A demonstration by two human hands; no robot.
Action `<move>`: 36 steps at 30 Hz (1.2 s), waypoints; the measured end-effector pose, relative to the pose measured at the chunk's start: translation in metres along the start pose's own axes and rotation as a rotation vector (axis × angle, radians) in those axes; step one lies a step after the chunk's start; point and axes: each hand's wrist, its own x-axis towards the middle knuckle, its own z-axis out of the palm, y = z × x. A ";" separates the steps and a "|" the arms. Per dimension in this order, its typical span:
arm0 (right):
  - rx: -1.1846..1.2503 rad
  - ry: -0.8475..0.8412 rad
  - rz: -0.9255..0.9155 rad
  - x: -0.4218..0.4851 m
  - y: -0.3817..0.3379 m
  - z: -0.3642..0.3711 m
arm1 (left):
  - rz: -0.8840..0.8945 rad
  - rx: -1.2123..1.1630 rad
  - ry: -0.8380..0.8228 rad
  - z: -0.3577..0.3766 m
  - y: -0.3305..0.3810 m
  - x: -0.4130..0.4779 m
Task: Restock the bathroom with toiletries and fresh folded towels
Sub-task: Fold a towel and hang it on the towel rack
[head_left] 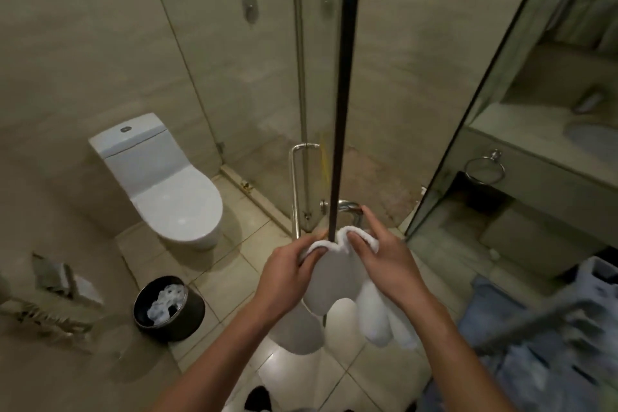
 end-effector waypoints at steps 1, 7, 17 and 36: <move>0.000 0.021 0.012 -0.001 0.005 -0.006 | 0.015 -0.015 -0.011 0.007 0.005 0.004; 0.035 0.180 0.093 -0.014 0.035 -0.042 | 0.077 -0.005 -0.112 0.043 0.031 0.041; 0.054 0.331 0.145 -0.025 0.053 -0.089 | 0.107 -0.016 -0.176 0.084 0.059 0.074; 0.235 0.120 -0.084 0.031 0.020 -0.094 | -0.030 -0.051 0.078 0.056 0.045 0.120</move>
